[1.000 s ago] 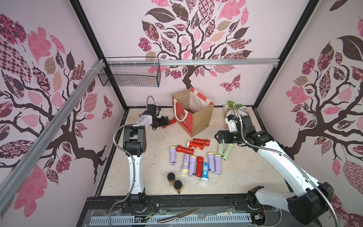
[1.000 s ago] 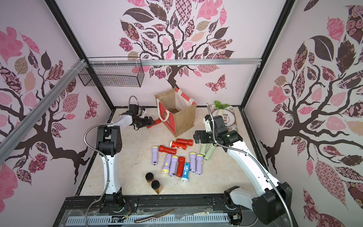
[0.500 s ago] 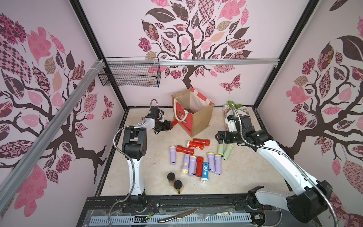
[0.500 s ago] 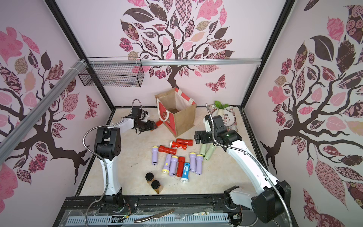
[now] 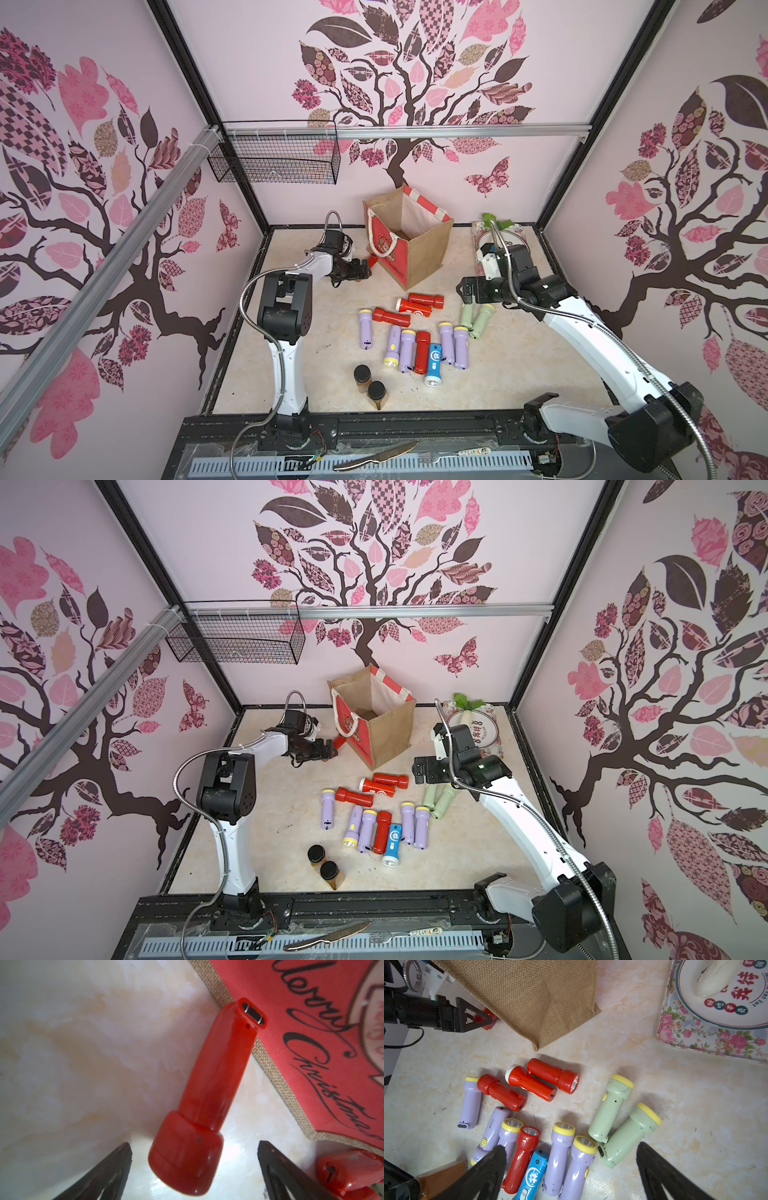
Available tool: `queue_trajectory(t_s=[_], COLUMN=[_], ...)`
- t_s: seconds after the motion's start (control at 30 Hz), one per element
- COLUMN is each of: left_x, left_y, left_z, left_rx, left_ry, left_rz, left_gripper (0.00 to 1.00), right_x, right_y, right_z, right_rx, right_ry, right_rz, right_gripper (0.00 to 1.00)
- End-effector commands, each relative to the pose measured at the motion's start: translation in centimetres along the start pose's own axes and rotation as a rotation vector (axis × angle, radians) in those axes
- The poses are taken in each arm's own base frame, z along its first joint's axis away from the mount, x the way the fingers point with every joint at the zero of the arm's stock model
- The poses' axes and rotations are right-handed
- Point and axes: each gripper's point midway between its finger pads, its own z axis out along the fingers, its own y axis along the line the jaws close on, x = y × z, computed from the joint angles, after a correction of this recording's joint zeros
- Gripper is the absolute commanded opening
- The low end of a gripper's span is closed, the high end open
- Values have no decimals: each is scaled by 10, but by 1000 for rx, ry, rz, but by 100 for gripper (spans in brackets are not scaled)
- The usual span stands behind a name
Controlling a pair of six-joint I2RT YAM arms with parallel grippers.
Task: Put the flashlights into the tote bags
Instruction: Pick up the flashlight from the center of the board.
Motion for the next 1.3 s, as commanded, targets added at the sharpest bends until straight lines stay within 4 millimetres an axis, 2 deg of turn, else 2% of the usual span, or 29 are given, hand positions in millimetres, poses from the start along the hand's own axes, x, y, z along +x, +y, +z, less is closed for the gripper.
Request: queue_trajectory(t_s=[0.0,0.17,0.37,0.47,0.6,0.73,1.0,1.27], left_x=[-25,-42,-50,-49,-42,-33,-22,-11], left_y=[0,-1,1,-4,-11,-15,-5,-11], left_z=[5,18,29,35,38,39,24,-10], left_rx=[-10,-8,-8,4,6,12,-66,-72], left_ry=[-33,-33,-24,-13,2,16,13,-4], left_rz=[25,41,55,65,79,73,42,-56], left_gripper=[98,94,84,75,59,46,17,4], right_x=[-11,-15,-16,-18,-27,-34,-48,-69], right_y=[4,4,4,-2,-10,-10,-6,4], right_z=[-11,-13,-13,-14,-25,-32,-41,-50], right_rx=[-9,-7,-1,32,86,95,86,43], right_ry=[-56,-61,-64,-75,-122,-153,-189,-253], right_rz=[-28,-27,-26,-15,-15,-15,-8,14], right_gripper=[100,100,100,100,100,100,100,100])
